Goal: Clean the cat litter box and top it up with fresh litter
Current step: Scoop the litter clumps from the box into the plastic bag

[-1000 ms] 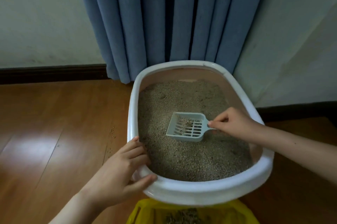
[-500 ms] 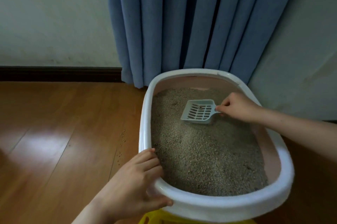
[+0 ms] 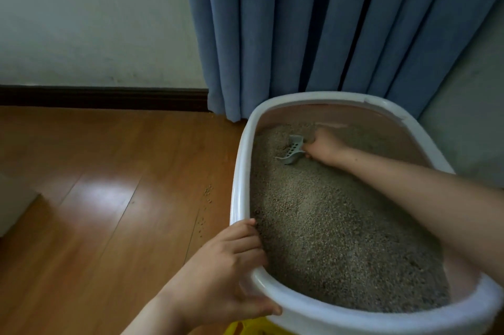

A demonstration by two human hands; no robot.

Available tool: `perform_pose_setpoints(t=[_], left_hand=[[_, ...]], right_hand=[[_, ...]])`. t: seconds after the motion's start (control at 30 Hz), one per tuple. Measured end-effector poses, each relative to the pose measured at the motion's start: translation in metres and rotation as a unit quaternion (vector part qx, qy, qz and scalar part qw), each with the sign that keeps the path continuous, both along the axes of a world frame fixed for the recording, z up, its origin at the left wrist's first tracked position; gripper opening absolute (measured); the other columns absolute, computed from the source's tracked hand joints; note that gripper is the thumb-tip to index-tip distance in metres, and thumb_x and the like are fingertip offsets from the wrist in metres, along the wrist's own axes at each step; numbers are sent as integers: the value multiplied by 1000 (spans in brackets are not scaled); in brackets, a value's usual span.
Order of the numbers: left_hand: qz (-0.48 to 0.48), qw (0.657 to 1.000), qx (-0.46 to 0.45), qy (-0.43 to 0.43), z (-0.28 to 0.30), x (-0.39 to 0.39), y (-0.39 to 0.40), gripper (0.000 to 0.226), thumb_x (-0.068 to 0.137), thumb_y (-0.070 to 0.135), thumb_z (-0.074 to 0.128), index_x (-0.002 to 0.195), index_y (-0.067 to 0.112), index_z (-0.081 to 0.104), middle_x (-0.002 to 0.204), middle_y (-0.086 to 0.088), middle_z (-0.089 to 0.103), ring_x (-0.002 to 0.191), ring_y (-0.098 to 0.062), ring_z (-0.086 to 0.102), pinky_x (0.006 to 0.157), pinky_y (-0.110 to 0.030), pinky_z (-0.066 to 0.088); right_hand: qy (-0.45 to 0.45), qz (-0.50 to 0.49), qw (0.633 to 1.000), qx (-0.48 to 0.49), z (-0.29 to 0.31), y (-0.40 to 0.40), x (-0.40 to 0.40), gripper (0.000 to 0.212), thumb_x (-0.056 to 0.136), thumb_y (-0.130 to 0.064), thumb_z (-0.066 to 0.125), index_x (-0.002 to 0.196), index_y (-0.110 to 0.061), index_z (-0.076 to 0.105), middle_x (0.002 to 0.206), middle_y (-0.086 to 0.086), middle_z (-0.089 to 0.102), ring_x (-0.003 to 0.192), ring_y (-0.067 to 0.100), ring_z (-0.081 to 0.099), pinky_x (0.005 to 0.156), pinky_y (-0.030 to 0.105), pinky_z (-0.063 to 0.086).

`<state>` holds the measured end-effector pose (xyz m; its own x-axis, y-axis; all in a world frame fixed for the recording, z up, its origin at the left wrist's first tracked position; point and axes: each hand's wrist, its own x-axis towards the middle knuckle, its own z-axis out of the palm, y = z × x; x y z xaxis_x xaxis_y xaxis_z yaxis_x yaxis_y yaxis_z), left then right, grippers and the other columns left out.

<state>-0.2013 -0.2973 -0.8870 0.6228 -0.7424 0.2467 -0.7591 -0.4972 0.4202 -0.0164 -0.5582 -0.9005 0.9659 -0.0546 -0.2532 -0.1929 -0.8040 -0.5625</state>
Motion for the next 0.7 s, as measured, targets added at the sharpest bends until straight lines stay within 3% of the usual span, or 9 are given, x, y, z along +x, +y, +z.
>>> perform_pose_setpoints(t=[0.13, 0.27, 0.4, 0.7], left_hand=[[2, 1000, -1, 15, -1, 2, 0, 46, 78, 64, 72, 88, 19, 69, 82, 9, 55, 96, -8, 55, 113, -31, 34], [8, 1000, 4, 29, -1, 4, -1, 48, 76, 62, 74, 91, 16, 71, 83, 6, 59, 92, -12, 58, 115, -31, 31], [11, 999, 4, 39, -3, 1, 0, 46, 76, 60, 76, 89, 16, 69, 81, 6, 56, 89, -13, 56, 114, -32, 31], [11, 1000, 3, 23, -3, -5, 0, 44, 80, 60, 72, 92, 17, 68, 85, 8, 55, 92, -12, 55, 112, -30, 32]], right_hand=[[-24, -58, 997, 48, -29, 4, -12, 35, 92, -35, 59, 73, -9, 72, 61, 9, 60, 53, 19, 50, 55, 28, 37], [-53, -87, 989, 106, -22, 4, -24, 32, 92, -34, 60, 65, -19, 68, 61, 10, 62, 52, 19, 49, 57, 27, 36], [-62, -60, 990, 110, -7, -6, -41, 29, 92, -29, 62, 66, -18, 70, 78, 24, 69, 59, 23, 52, 61, 30, 38], [-17, -22, 995, 97, 21, -35, -102, 26, 90, -29, 63, 72, -14, 74, 72, 19, 69, 60, 23, 52, 59, 32, 40]])
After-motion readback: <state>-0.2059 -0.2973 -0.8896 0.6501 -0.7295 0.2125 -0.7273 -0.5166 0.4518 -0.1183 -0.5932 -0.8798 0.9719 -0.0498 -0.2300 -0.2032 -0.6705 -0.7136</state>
